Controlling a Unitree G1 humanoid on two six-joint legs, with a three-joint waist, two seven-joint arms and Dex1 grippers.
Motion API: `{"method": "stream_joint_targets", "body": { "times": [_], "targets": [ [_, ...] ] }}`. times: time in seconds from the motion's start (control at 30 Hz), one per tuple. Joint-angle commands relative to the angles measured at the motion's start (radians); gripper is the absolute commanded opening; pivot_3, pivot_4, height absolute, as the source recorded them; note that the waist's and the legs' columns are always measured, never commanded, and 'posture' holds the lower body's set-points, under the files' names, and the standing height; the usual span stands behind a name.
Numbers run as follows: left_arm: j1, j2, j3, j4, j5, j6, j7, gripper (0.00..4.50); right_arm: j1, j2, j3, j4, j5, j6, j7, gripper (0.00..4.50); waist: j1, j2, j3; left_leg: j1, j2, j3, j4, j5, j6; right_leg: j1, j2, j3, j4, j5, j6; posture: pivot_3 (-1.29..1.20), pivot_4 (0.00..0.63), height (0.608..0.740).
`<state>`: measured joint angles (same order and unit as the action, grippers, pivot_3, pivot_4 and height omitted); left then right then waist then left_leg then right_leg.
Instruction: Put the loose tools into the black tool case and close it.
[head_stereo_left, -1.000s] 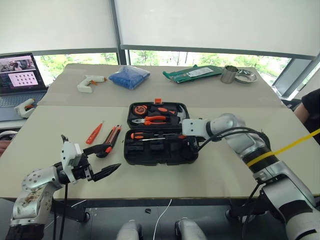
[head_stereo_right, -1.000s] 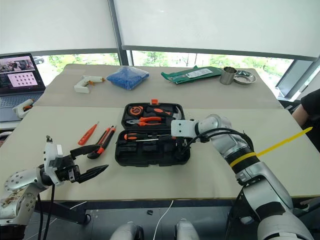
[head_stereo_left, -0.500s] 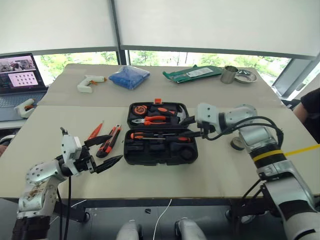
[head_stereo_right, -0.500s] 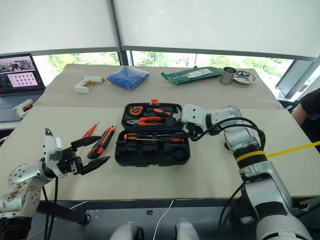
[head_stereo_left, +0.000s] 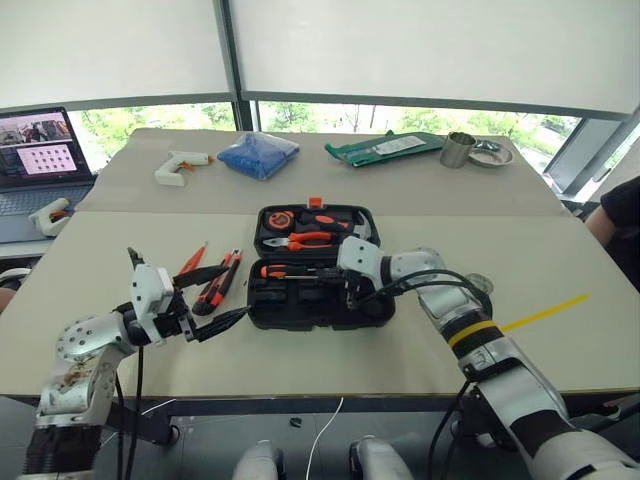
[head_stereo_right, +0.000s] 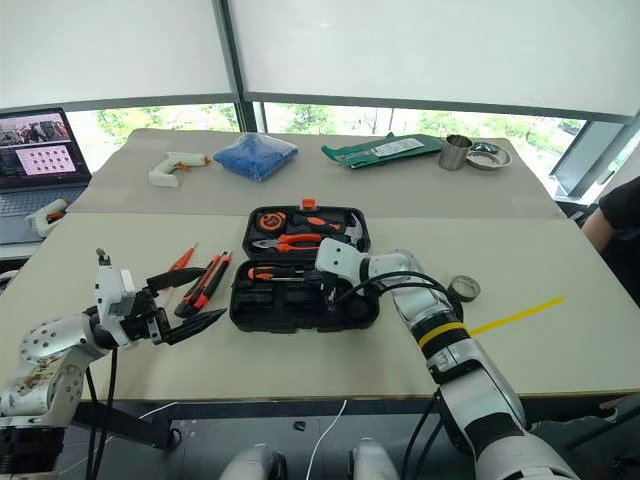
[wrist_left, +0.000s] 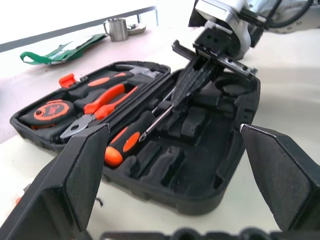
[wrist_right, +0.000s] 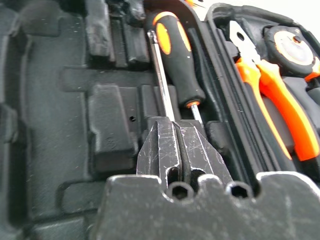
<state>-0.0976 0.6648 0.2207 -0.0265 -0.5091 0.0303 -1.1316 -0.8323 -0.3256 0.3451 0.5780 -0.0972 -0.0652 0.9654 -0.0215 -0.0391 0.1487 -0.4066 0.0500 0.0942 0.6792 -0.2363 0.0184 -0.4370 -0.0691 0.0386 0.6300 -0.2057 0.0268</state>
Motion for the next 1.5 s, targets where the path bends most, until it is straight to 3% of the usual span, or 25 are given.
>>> {"method": "stream_joint_targets", "body": {
  "times": [0.03, 0.23, 0.5, 0.8, 1.0, 1.17, 1.3, 1.47, 1.5],
  "targets": [
    [0.003, 0.005, 0.007, -0.042, -0.002, -0.004, 0.01, 4.5, 0.007, -0.014, -0.017, -0.019, 0.021, 0.037, 0.039, 0.02, 0.001, 0.0, 0.0, 0.0, 0.0, 0.0, 0.0, 0.0, 0.0, 0.0, 0.0, 0.0, 0.0, 0.0, 0.0, 0.0, 0.15, 0.74],
    [0.017, -0.001, 0.004, -0.053, 0.001, -0.008, 0.022, 4.5, -0.024, 0.017, -0.062, 0.015, 0.05, 0.187, -0.003, 0.02, 0.001, 0.0, 0.0, 0.0, 0.0, 0.0, 0.0, 0.001, -0.001, 0.0, 0.0, 0.0, 0.0, 0.0, 0.0, 0.0, 0.15, 0.74],
    [0.015, -0.001, 0.009, -0.046, 0.001, -0.015, 0.038, 4.5, -0.038, 0.045, -0.077, 0.115, 0.044, 0.229, -0.044, 0.02, 0.003, 0.0, 0.0, 0.001, 0.0, 0.0, 0.0, 0.001, -0.001, 0.001, 0.0, 0.0, 0.0, 0.0, 0.0, 0.0, 0.15, 0.74],
    [0.01, 0.001, 0.011, -0.031, 0.0, -0.016, 0.037, 4.5, 0.006, 0.046, 0.023, 0.133, -0.051, 0.041, -0.052, 0.02, 0.002, 0.0, -0.001, 0.003, 0.0, 0.0, 0.0, 0.001, -0.001, 0.002, 0.0, 0.0, 0.0, 0.0, 0.0, 0.0, 0.15, 0.74],
    [0.033, 0.007, 0.047, -0.014, -0.006, -0.026, 0.047, 4.5, 0.007, 0.031, -0.135, 0.011, 0.143, -0.01, 0.035, 0.02, 0.003, 0.0, 0.0, 0.002, 0.0, 0.0, 0.0, 0.001, -0.001, 0.002, 0.0, 0.0, -0.001, 0.0, 0.0, 0.0, 0.15, 0.74],
    [0.111, 0.021, 0.149, 0.043, 0.035, -0.101, 0.092, 4.5, 0.129, -0.03, -0.22, -0.332, 0.312, 0.093, 0.114, 1.34, 0.0, 0.0, 0.0, -0.002, 0.001, 0.0, -0.002, 0.001, -0.001, -0.002, 0.0, 0.0, -0.001, 0.0, 0.0, 0.0, 0.15, 0.74],
    [0.208, 0.018, 0.284, 0.073, 0.002, -0.129, 0.121, 4.5, 0.342, -0.122, -0.288, -0.625, 0.39, 0.156, 0.096, 2.63, 0.005, 0.0, 0.0, -0.001, 0.002, -0.002, -0.005, -0.002, -0.003, -0.002, 0.0, -0.002, -0.002, -0.002, -0.002, 0.0, 0.15, 0.74],
    [0.329, 0.022, 0.446, 0.147, -0.004, -0.133, 0.18, 4.5, 0.586, -0.216, -0.391, -0.844, 0.446, 0.177, 0.055, 4.33, 0.008, 0.0, 0.0, -0.002, 0.0, -0.001, -0.006, -0.003, -0.004, -0.003, -0.006, -0.004, -0.003, -0.005, 0.0, 0.0, 0.15, 0.74],
    [0.344, 0.018, 0.48, 0.162, -0.004, -0.136, 0.205, 4.5, 0.633, -0.232, -0.405, -0.86, 0.449, 0.156, 0.069, 4.43, 0.007, -0.001, 0.0, -0.001, 0.0, 0.0, -0.006, -0.004, -0.004, -0.002, -0.007, -0.004, -0.003, -0.005, 0.0, 0.0, 0.15, 0.74]
  ]
}}
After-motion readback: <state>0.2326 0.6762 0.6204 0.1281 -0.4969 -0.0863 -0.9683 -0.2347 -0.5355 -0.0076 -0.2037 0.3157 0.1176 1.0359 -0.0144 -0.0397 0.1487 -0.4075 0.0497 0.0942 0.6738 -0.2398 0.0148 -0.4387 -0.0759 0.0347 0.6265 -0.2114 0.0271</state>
